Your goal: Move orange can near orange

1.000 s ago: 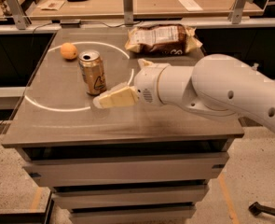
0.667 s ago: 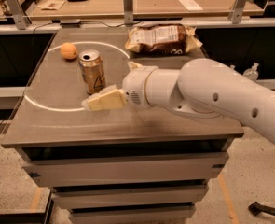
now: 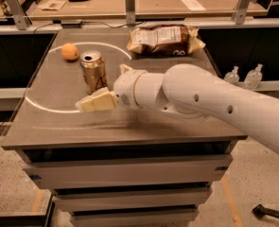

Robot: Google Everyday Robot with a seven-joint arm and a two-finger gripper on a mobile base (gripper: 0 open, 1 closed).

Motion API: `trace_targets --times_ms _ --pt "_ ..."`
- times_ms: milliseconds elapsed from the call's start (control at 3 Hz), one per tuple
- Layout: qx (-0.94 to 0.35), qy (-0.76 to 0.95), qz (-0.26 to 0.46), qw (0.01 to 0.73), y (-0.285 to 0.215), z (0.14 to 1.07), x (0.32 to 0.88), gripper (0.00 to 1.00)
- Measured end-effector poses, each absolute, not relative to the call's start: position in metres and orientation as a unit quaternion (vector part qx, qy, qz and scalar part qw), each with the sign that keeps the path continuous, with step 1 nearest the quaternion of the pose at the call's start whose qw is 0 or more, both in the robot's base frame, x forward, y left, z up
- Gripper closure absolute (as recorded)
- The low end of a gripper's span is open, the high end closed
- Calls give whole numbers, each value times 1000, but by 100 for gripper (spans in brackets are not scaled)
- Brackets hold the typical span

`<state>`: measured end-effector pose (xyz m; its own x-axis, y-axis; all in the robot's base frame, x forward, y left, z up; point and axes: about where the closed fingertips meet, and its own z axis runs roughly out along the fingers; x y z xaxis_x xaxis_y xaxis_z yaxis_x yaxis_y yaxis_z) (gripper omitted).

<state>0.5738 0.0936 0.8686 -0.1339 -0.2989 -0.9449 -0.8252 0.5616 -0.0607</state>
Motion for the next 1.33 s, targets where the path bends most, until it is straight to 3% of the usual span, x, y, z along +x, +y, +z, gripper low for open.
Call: trace_targets --times_ms 667,1333 --pt "-393 708 244 533 114 856 612 0" --pt "-400 707 251 526 158 873 637 41"
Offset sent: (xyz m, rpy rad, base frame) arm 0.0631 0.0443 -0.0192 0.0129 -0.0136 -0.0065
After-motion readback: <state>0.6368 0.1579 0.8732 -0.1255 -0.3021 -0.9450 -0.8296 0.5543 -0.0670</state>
